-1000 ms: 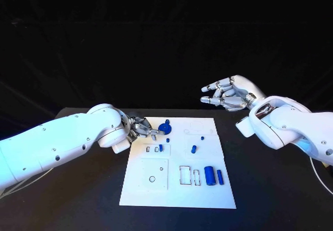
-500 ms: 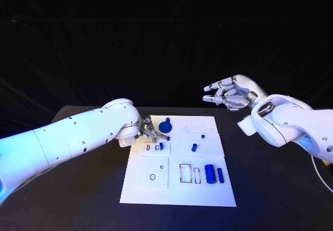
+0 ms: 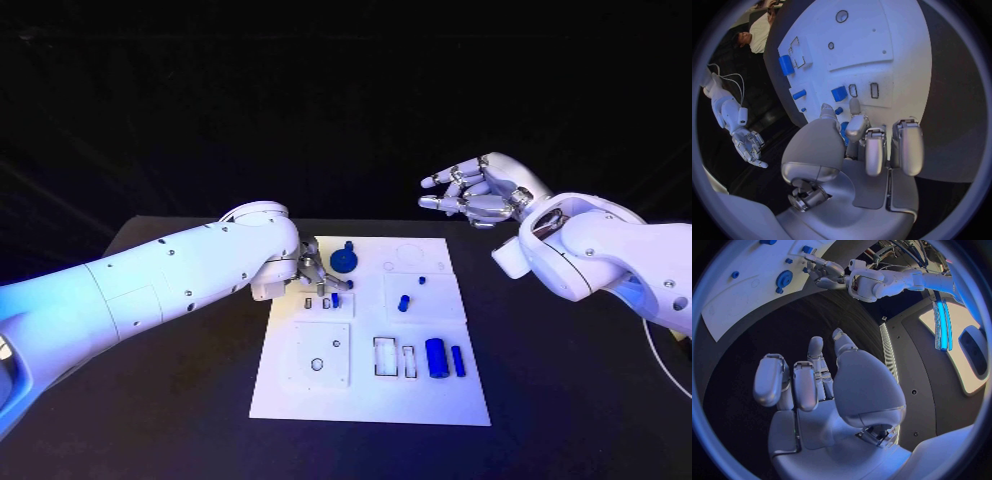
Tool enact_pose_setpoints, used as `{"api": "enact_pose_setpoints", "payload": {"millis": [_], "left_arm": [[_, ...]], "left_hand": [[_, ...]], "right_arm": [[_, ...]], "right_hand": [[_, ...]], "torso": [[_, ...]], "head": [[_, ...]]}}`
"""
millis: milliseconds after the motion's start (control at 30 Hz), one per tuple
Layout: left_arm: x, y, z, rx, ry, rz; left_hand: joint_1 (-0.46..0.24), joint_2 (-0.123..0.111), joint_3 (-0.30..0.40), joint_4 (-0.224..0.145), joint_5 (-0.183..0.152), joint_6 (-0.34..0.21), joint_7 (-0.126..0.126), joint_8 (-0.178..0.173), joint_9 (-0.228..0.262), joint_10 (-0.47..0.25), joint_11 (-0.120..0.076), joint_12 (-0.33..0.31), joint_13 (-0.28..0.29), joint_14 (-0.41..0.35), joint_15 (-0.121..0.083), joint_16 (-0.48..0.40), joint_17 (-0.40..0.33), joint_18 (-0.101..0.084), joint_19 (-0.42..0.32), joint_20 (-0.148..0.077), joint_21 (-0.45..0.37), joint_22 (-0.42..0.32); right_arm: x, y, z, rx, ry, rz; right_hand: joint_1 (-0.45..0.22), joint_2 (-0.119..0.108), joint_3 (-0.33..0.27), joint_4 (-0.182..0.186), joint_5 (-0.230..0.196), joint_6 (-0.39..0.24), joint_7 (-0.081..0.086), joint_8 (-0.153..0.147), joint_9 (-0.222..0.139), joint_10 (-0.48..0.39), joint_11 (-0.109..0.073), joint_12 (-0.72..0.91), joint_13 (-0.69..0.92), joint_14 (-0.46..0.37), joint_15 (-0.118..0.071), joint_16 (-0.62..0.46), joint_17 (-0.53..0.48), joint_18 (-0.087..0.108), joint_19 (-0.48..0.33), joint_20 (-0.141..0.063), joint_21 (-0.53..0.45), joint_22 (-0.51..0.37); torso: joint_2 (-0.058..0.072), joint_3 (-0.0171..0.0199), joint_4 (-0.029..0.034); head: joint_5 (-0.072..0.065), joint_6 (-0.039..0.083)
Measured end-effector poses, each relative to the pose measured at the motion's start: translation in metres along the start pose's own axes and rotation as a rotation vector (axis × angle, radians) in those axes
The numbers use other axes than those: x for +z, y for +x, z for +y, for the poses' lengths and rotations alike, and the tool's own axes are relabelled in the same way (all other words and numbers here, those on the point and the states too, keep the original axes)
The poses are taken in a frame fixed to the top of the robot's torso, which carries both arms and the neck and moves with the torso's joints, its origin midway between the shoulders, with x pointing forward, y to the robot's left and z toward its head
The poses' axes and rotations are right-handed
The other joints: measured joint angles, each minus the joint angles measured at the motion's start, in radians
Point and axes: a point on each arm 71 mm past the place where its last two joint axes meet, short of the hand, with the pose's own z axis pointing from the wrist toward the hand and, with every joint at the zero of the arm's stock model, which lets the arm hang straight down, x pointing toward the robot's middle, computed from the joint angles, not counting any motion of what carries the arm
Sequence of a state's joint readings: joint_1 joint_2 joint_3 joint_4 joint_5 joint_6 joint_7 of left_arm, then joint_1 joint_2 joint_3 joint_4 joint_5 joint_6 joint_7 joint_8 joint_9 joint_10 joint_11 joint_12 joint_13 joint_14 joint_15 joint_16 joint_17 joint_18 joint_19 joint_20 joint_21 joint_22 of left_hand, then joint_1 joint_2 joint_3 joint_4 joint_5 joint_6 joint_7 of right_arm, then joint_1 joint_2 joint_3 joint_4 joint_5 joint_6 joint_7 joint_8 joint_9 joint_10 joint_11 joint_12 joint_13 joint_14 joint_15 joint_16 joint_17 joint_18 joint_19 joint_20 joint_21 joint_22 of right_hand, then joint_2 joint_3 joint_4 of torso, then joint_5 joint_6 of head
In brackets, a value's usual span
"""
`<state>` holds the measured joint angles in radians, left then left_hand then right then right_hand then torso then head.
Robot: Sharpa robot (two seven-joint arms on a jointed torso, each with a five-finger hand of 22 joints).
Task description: Assemble the parts on the task board
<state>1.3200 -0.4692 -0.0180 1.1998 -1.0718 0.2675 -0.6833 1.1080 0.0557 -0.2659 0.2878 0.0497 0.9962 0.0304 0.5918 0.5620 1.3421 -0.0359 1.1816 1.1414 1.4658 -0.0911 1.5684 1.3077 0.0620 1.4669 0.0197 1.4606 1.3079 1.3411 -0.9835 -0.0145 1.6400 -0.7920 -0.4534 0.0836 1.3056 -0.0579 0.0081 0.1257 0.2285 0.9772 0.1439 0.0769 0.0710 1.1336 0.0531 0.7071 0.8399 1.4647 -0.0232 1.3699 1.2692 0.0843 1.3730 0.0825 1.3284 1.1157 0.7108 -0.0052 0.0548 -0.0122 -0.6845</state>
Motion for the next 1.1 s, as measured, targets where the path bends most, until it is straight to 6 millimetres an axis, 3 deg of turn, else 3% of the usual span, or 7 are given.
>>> {"api": "enact_pose_setpoints", "payload": {"millis": [100, 167, 900, 1100], "left_arm": [[0.000, 0.001, -0.002, 0.006, 0.001, 0.004], [0.001, 0.001, -0.002, 0.008, 0.001, 0.006], [0.000, 0.006, -0.010, 0.030, 0.017, 0.052], [0.001, 0.007, -0.012, 0.034, 0.018, 0.055]], "left_hand": [[0.004, 0.004, -0.003, 0.003, 0.000, -0.001, 0.001, 0.000, 0.005, 0.000, 0.000, 0.000, 0.000, 0.000, 0.000, 0.000, 0.000, 0.000, 0.000, 0.000, 0.000, 0.000], [0.007, 0.007, -0.003, 0.003, 0.000, -0.002, 0.001, 0.001, 0.008, 0.000, 0.000, 0.000, 0.000, 0.000, 0.000, 0.000, 0.000, -0.015, 0.000, 0.000, 0.000, 0.000], [0.050, 0.039, -0.006, 0.000, 0.000, -0.019, -0.002, 0.018, 0.043, 0.000, 0.000, 0.000, 0.000, 0.000, 0.000, 0.000, 0.000, -0.015, 0.000, 0.000, 0.003, 0.000], [0.057, 0.043, -0.006, 0.000, 0.000, -0.023, 0.002, 0.020, 0.050, 0.000, 0.000, 0.000, -0.002, 0.000, 0.000, 0.000, 0.000, -0.015, 0.000, 0.000, 0.003, 0.000]], "right_arm": [[0.000, 0.000, 0.000, 0.000, 0.000, 0.001], [0.001, 0.001, 0.000, 0.000, 0.000, 0.001], [0.002, 0.002, 0.000, -0.002, 0.001, 0.006], [0.002, 0.002, 0.000, -0.002, 0.001, 0.007]], "right_hand": [[0.000, 0.000, -0.003, 0.003, 0.000, 0.000, 0.000, 0.000, 0.000, 0.000, 0.000, 0.000, -0.002, 0.000, 0.000, 0.000, 0.000, 0.000, 0.000, 0.000, 0.000, -0.001], [0.000, 0.000, -0.005, 0.000, 0.004, 0.000, 0.000, 0.000, 0.000, 0.000, 0.000, 0.000, -0.003, 0.000, 0.000, 0.000, -0.001, 0.000, 0.000, 0.000, 0.000, -0.001], [0.005, 0.005, -0.008, -0.003, 0.014, 0.000, 0.000, 0.000, 0.000, 0.000, 0.000, -0.006, -0.010, 0.000, 0.000, -0.004, -0.003, 0.000, 0.000, 0.000, -0.004, -0.004], [0.017, 0.017, -0.008, -0.003, 0.026, 0.000, 0.000, 0.000, 0.000, 0.000, 0.000, -0.006, -0.014, 0.000, 0.000, -0.004, -0.003, 0.000, 0.000, 0.000, -0.004, -0.004]], "torso": [[0.000, -0.0004, 0.0000], [0.000, -0.0004, 0.0000], [0.000, 0.0004, 0.0013], [0.001, 0.0004, 0.0011]], "head": [[0.000, -0.001], [0.001, -0.004], [-0.001, -0.010], [-0.003, -0.011]]}}
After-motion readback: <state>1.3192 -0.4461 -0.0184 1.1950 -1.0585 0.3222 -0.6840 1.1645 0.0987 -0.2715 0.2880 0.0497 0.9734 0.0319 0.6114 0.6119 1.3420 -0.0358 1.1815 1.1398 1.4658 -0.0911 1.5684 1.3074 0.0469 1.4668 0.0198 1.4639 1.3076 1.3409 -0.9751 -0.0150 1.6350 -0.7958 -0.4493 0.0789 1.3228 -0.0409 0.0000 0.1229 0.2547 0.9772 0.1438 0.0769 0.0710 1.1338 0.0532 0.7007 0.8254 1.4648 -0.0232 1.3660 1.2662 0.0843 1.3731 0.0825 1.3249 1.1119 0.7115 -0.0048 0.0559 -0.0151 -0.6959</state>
